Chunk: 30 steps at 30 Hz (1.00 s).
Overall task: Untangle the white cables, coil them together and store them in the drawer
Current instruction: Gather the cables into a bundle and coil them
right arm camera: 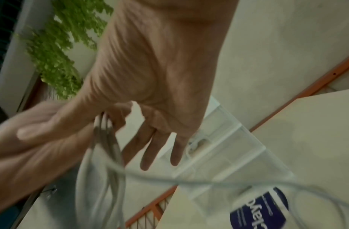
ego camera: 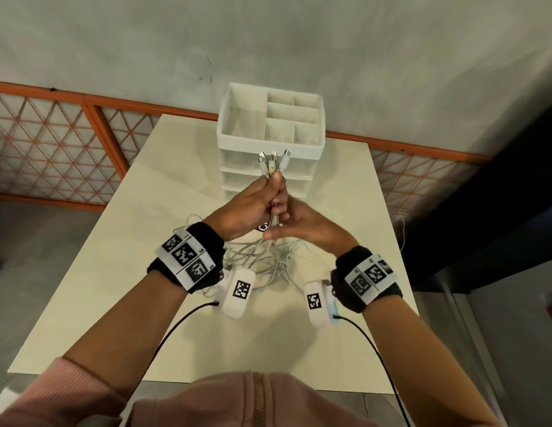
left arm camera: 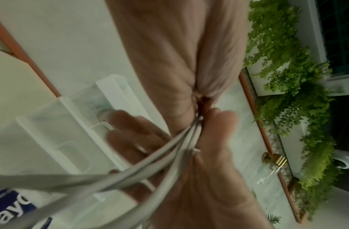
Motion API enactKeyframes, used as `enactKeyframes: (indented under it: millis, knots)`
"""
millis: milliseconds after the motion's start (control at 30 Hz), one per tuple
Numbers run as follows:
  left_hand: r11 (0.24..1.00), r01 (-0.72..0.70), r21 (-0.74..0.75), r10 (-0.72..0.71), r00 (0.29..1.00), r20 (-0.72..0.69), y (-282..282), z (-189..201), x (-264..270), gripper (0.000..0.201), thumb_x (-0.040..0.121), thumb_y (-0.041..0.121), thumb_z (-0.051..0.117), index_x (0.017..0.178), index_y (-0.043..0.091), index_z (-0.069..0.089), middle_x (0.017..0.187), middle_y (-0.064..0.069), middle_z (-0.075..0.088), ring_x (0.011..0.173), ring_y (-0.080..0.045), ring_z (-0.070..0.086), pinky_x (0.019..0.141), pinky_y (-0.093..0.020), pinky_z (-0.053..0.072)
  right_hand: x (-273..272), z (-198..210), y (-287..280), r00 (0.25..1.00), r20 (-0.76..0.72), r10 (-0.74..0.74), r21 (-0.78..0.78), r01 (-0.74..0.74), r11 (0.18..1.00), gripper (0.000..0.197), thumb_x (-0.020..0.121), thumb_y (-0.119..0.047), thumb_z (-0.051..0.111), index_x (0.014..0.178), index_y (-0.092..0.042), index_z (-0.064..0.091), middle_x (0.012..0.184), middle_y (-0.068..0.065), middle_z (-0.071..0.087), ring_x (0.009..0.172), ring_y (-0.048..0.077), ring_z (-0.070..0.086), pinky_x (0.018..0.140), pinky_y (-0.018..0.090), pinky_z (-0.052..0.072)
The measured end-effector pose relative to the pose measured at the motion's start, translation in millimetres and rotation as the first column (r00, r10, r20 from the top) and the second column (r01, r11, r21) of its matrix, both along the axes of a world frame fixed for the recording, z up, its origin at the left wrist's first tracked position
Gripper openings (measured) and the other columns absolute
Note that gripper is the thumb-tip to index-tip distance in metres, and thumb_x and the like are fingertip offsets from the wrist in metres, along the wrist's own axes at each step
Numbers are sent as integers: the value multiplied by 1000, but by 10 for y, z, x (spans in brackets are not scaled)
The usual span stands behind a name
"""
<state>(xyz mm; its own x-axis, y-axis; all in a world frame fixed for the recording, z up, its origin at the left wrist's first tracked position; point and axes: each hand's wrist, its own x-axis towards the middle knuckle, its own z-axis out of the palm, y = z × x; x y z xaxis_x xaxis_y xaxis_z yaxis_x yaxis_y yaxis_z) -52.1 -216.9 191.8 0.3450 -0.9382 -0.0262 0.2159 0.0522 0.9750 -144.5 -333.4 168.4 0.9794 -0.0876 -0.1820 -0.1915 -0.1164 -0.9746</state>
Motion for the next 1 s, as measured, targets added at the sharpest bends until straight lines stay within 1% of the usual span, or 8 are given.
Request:
enactKeyframes:
  millis: [133, 267, 433, 567, 633, 733, 900, 1000]
  knots:
    - [994, -81, -74, 80, 997, -6, 18, 123, 72, 37, 102, 36, 20, 72, 19, 31, 57, 12, 28, 50, -5, 24, 50, -17, 35, 67, -148, 179, 994, -50, 100, -47, -103, 994, 2, 87, -8, 65, 89, -8, 66, 72, 1, 70, 87, 24, 71, 88, 25, 53]
    - [970, -190, -151, 208, 972, 111, 139, 224, 189, 40, 102, 37, 16, 68, 21, 28, 58, 12, 24, 49, -7, 20, 46, -19, 25, 122, -160, 51, 995, -97, -10, -300, -20, 954, 32, 82, -28, 72, 71, 0, 63, 59, 3, 58, 49, 9, 51, 54, 16, 41]
    - [954, -255, -160, 287, 930, 231, 290, 350, 269, 41, 102, 37, 22, 64, 23, 22, 55, 13, 22, 46, -7, 18, 42, -20, 20, 32, -142, -200, 986, -154, -63, -393, -3, 919, 36, 79, -35, 74, 63, -3, 69, 49, -1, 54, 45, 4, 46, 50, 10, 35]
    - [933, -358, -24, 306, 761, 573, 325, 190, 203, 47, 84, 27, 68, 49, 25, 37, 39, 12, 29, 39, -3, 25, 43, -15, 24, 35, -11, -258, 983, -119, -137, -383, 82, 920, 28, 72, -27, 82, 54, -17, 63, 43, -1, 53, 38, 12, 46, 41, 17, 37]
    - [948, -308, 80, 187, 742, 644, 350, 111, 226, 32, 66, 29, 83, 62, 20, 53, 40, 12, 34, 40, -4, 28, 44, -15, 23, 32, 94, -252, 981, -32, -191, -426, 159, 891, 39, 69, -23, 84, 49, -16, 51, 42, 0, 42, 36, 12, 36, 39, 19, 29]
    - [952, -211, 220, 27, 775, 631, 344, 80, 208, 30, 66, 22, 85, 88, 12, 67, 38, 16, 47, 37, 1, 40, 43, -10, 28, 38, 286, -207, 990, 46, -136, -505, 140, 852, 33, 69, -16, 82, 55, -7, 54, 48, 3, 44, 36, 7, 36, 41, 21, 30]
    - [920, -175, 350, -108, 746, 658, 311, 104, 203, 26, 79, 27, 75, 80, 2, 67, 51, 6, 51, 40, -2, 43, 45, -14, 34, 34, 465, -203, 995, 25, -93, -533, 92, 841, 33, 63, -24, 87, 59, -8, 58, 40, -7, 52, 35, 5, 43, 47, 21, 37]
    - [944, -184, 274, -50, 740, 671, 315, 207, 184, 16, 81, 19, 73, 71, 17, 61, 48, 10, 52, 40, 0, 45, 45, -11, 36, -14, 493, -258, 995, -7, -97, -458, 83, 885, 35, 69, -29, 83, 65, -3, 61, 39, -3, 51, 35, 8, 40, 44, 20, 32]
